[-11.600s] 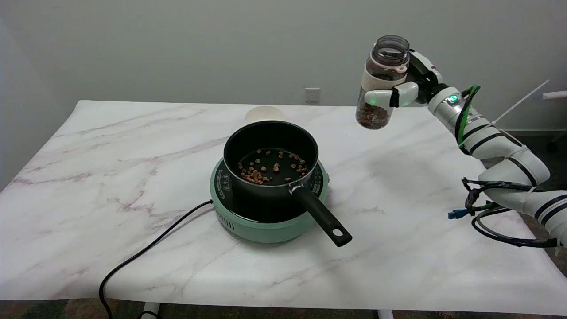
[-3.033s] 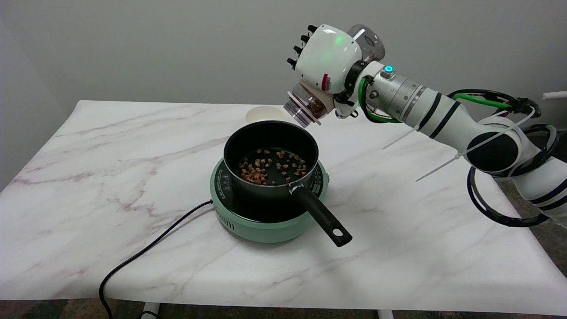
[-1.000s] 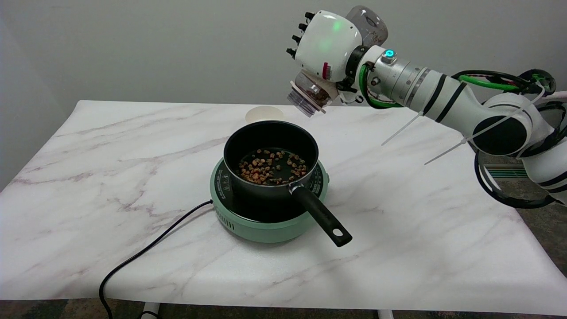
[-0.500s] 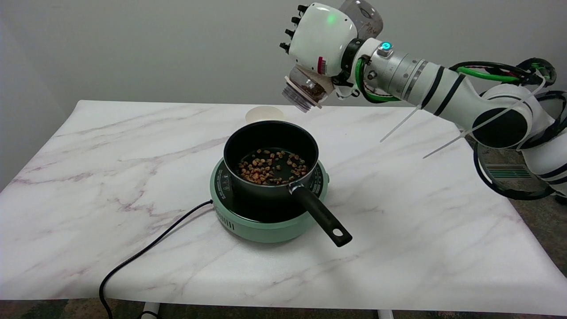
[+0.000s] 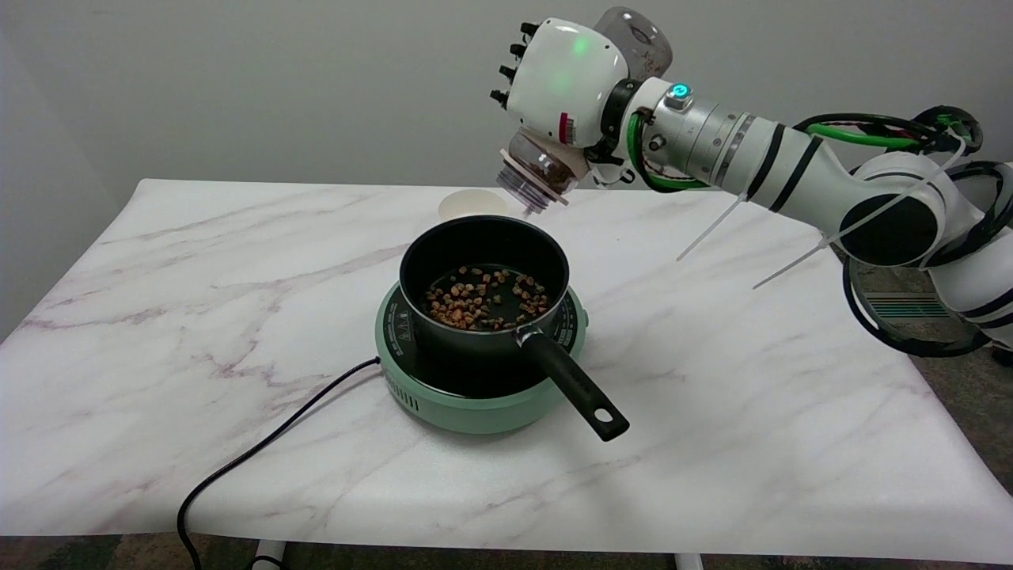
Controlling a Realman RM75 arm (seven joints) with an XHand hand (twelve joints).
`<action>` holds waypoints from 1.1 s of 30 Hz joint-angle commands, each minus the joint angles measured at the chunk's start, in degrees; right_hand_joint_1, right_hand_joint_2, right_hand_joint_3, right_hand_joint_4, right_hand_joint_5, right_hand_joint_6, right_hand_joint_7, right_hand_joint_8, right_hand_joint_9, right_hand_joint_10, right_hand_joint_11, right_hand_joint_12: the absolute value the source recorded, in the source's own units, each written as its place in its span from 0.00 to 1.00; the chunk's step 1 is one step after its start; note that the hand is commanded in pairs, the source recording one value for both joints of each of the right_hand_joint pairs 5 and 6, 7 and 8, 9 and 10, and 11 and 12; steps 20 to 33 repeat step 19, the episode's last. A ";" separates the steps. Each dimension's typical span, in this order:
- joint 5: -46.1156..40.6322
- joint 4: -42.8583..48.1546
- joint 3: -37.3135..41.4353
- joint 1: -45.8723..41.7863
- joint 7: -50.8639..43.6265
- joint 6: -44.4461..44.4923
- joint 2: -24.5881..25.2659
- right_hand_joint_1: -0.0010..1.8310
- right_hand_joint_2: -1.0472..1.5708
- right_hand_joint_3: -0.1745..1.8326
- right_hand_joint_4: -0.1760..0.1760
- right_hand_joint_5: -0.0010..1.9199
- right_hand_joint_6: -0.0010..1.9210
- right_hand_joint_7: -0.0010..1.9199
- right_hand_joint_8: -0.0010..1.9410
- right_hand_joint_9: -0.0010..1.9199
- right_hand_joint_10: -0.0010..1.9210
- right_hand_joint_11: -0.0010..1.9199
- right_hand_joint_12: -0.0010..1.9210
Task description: Pour the contents of the bottle into the soup pot.
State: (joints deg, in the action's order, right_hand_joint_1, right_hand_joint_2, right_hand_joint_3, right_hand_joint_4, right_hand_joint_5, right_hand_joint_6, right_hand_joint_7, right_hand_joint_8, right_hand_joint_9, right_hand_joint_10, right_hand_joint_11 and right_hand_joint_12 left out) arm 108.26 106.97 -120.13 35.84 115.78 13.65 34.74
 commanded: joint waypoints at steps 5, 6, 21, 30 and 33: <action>0.92 -0.32 -1.60 -1.01 1.81 -1.55 -0.53 0.70 0.77 0.33 0.50 0.73 0.73 0.71 0.70 0.65 0.65 0.54 0.54; 0.85 -0.32 -1.64 -1.71 2.01 -1.99 -0.61 0.70 0.77 0.33 0.50 0.73 0.72 0.71 0.70 0.65 0.65 0.54 0.54; 0.37 -0.40 -1.02 -3.31 2.24 -3.54 -0.97 0.70 0.77 0.34 0.50 0.73 0.73 0.71 0.70 0.65 0.65 0.54 0.54; 0.37 -0.40 -1.02 -3.31 2.24 -3.54 -0.97 0.70 0.77 0.34 0.50 0.73 0.73 0.71 0.70 0.65 0.65 0.54 0.54; 0.37 -0.40 -1.02 -3.31 2.24 -3.54 -0.97 0.70 0.77 0.34 0.50 0.73 0.73 0.71 0.70 0.65 0.65 0.54 0.54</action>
